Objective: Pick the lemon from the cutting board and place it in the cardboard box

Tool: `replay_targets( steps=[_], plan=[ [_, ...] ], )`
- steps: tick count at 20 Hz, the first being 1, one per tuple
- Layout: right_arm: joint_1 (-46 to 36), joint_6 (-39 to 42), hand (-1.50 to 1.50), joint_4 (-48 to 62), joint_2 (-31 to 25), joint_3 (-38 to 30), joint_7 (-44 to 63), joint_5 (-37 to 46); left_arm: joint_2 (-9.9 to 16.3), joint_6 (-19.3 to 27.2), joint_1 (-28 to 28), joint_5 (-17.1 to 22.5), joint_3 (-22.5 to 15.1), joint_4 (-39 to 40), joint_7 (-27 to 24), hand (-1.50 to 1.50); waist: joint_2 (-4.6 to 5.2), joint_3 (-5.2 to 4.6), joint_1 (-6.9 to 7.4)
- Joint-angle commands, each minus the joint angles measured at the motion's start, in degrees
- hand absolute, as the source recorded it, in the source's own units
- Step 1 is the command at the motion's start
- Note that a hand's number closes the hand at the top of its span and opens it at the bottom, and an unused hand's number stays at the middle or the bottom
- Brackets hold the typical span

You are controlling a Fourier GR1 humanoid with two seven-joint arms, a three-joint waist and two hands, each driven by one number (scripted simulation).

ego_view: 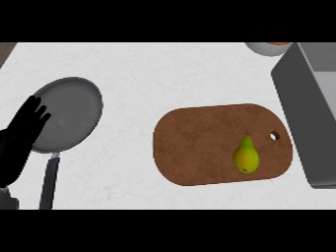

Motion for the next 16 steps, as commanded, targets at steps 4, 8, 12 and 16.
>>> replay_targets(
  steps=[4, 8, 12, 16],
  plan=[
    [2.16, -8.74, 1.50, 10.93, -1.03, -3.86, -8.16, -2.62, -0.30, 1.96, -3.90, -0.67, -0.15, 0.72, 2.11, 0.00, 0.28, 0.05, 0.45],
    [2.62, -3.02, 1.50, 14.09, -0.12, -7.40, -9.05, -8.01, -0.73, 0.64, -0.56, -0.63, -0.18, 0.07, -0.03, 0.00, 0.20, 0.04, 0.57],
    [6.71, -7.59, -1.50, 18.15, 0.01, -10.55, -6.22, -9.15, 1.80, -0.67, -3.80, 1.25, 1.60, 1.36, 1.95, 0.00, 0.32, 0.06, 0.29],
    [7.06, -5.39, -1.50, 15.81, -0.39, -10.70, -13.21, -12.74, 1.20, -2.35, 0.11, 2.58, 2.58, 0.74, -0.18, 0.00, -0.04, 0.01, -0.01]
  ],
)
